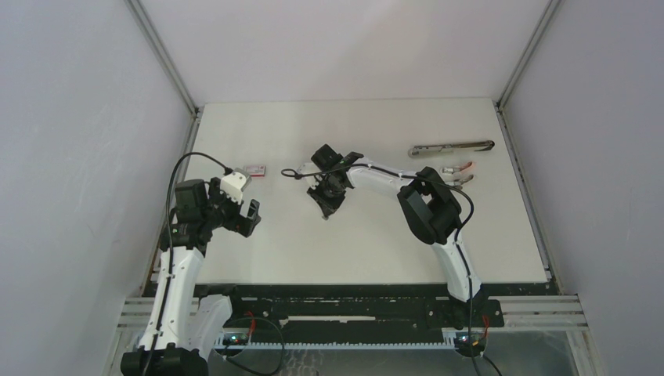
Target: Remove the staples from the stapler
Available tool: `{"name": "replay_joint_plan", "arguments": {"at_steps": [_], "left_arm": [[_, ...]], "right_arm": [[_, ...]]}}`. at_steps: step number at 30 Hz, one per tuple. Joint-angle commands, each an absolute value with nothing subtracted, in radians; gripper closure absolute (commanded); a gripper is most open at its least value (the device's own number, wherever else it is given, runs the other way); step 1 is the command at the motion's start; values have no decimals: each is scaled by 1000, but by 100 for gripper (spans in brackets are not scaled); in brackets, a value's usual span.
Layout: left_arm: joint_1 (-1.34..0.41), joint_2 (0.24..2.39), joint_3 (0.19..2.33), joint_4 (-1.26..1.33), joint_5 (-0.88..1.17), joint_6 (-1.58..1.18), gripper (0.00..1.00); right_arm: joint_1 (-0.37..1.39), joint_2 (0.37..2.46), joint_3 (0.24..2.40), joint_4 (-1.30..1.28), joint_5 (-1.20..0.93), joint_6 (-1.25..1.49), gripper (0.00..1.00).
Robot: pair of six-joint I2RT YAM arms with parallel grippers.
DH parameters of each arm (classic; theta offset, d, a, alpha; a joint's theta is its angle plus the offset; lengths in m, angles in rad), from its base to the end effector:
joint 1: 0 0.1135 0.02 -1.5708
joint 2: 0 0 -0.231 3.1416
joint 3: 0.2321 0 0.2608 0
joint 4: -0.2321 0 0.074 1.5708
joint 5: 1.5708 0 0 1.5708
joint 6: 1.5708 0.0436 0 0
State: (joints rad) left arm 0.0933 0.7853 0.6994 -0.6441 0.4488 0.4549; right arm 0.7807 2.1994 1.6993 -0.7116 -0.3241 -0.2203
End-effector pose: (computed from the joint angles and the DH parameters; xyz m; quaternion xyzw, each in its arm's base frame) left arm 0.2000 -0.0003 0.2393 0.2494 0.8592 -0.0879 0.4380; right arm 0.3084 0.3251 0.1233 -0.4912 0.8381 0.2013 0.1255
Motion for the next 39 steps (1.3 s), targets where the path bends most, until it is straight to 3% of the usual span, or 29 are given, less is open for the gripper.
{"name": "replay_joint_plan", "arguments": {"at_steps": [1,30,39], "left_arm": [[102,781,678,-614,460,458,0],[103,776,676,-614,459,458,0],[102,778,676,-614,459,459,0]], "right_arm": [[788,2187,1750,-713,-344,-209,84],[802,2218,1760,-724,-302,-193,84],[804,2213,1762,-725,-288,-199,100]]}}
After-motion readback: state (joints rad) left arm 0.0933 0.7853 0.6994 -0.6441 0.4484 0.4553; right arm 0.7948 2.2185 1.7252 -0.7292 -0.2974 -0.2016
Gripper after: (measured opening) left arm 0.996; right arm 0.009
